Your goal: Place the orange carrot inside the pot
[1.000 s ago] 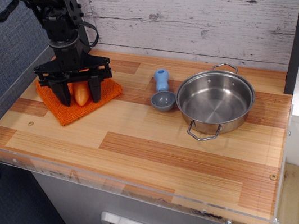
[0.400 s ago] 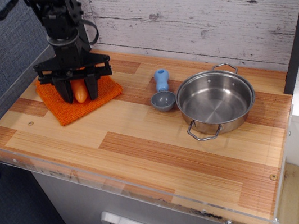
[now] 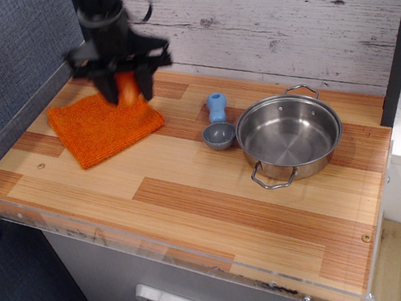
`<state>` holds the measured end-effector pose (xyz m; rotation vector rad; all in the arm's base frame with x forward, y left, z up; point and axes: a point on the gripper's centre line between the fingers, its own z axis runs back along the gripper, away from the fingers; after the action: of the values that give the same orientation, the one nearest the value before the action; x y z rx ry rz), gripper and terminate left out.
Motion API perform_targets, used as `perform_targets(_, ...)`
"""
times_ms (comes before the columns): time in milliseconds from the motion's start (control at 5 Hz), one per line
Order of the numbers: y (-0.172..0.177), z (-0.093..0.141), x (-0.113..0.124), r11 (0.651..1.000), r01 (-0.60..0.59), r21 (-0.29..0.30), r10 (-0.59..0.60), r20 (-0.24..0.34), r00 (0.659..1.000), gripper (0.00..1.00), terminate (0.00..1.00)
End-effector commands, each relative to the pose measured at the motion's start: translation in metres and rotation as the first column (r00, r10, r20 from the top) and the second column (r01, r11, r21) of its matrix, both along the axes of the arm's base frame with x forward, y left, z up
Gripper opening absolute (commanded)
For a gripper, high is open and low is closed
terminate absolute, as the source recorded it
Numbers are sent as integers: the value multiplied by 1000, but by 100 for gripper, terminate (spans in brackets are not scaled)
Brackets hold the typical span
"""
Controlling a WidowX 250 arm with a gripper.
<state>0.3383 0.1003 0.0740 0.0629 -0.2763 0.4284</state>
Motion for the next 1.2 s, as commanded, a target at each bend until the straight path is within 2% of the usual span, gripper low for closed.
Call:
perform_targets(0, -56, 30, -4, 989, 148, -4, -147, 93, 985, 0, 0)
perform_targets(200, -92, 28, -12, 967, 257, 4, -256, 92, 962, 0, 0)
perform_targets(600, -138, 8, -18, 927, 375, 14, -375, 62, 925, 0, 0)
perform_targets(1000, -150, -19, -8, 920, 392, 11, -392, 14, 920, 0, 0)
